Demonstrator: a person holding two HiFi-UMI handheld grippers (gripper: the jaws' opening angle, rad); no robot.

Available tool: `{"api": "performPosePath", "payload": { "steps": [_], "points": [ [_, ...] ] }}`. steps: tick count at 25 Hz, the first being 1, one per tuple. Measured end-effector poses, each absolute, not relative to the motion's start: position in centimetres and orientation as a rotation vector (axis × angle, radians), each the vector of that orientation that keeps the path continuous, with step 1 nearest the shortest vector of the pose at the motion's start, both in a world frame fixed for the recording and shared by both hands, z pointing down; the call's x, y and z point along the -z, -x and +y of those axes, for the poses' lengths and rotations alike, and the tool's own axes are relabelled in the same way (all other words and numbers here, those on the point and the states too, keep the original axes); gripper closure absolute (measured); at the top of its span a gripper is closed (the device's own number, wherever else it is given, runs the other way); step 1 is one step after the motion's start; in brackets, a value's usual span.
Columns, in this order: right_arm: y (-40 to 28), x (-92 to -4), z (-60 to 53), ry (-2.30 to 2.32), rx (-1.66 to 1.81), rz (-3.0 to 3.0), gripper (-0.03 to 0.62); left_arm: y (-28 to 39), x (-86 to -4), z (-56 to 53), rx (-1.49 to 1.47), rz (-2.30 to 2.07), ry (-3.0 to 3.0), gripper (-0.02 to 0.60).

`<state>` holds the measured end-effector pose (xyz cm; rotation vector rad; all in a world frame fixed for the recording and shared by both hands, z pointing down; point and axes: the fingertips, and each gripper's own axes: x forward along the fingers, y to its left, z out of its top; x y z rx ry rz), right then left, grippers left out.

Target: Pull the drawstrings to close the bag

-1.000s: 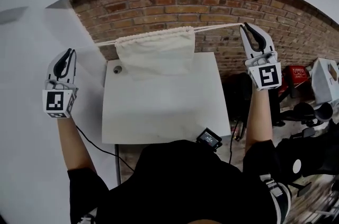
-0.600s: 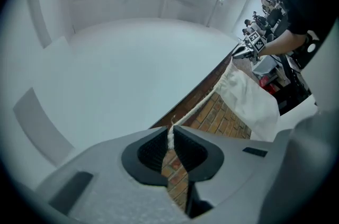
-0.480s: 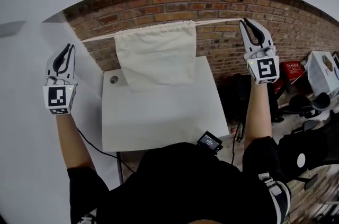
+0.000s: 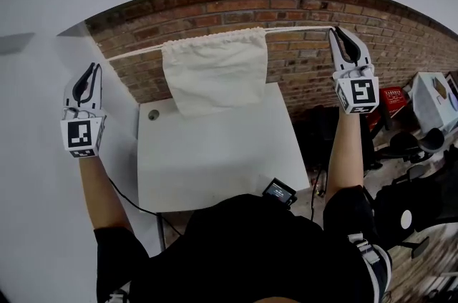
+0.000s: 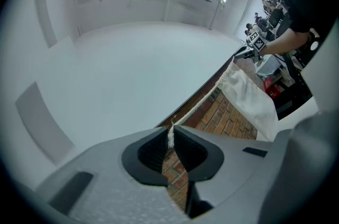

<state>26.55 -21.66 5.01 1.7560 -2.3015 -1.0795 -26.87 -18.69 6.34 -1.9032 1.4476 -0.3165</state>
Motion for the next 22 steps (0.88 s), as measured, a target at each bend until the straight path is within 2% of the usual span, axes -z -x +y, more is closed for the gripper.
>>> {"api": "performPosePath", "payload": {
  "steps": [22],
  "points": [
    [-27.5,-4.0,-25.8,-1.775,1.080,-2.279,0.551,30.3,-5.6,-21.5,0.275,1.508,1.855,0.535]
  ]
}}
